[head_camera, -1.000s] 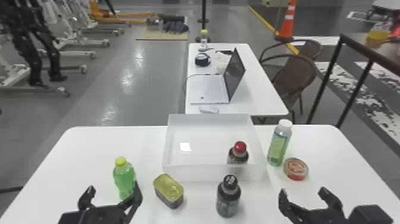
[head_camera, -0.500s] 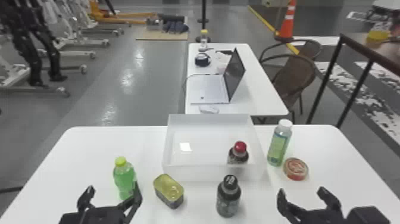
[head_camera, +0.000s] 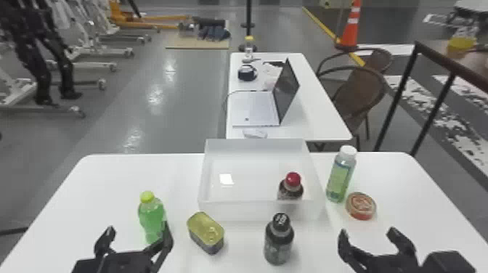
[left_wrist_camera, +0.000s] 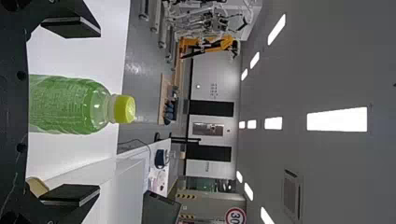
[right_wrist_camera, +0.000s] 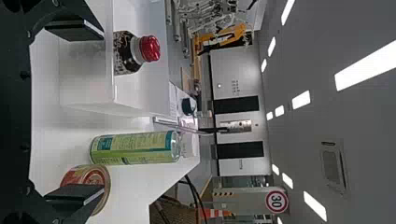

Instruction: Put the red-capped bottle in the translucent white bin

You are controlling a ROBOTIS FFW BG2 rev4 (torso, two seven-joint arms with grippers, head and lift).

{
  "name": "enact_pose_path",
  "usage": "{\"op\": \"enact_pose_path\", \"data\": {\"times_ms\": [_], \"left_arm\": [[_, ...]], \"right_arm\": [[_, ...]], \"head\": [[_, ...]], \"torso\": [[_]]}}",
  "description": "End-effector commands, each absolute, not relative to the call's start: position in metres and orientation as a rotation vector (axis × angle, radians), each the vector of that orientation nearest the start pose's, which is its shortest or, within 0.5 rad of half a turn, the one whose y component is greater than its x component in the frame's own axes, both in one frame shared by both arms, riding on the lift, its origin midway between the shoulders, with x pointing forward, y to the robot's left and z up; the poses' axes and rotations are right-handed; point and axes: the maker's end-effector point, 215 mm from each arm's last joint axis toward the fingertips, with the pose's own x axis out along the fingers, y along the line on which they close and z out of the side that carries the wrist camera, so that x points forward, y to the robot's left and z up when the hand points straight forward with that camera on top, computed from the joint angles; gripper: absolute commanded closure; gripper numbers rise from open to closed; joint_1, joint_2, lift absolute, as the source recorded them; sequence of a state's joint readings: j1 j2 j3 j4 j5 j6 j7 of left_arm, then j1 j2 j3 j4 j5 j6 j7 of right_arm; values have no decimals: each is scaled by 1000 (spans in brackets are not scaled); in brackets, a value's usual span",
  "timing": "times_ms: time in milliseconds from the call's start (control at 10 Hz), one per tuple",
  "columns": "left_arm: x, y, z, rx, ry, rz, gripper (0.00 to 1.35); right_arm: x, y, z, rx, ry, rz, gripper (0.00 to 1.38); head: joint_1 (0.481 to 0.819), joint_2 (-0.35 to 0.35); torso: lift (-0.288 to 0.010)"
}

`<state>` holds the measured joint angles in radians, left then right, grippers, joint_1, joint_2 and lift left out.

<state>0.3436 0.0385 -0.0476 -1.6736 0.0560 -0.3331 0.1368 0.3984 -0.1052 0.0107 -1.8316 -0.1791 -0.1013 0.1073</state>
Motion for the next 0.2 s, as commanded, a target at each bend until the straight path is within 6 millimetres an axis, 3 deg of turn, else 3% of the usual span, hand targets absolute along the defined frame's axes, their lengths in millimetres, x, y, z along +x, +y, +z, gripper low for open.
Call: {"op": "enact_pose_path", "data": {"times_ms": [0,100], "left_arm": [[475,242,-370,-39,-89,91,124],[475,242,-370,-39,-89,91,124]], "right_arm": [[469,-222,-378,99,39,132,142],[469,-222,-377,95,36,133,142]], "head": [[549,0],[549,0]], "torso": [[-100],[-100]]}}
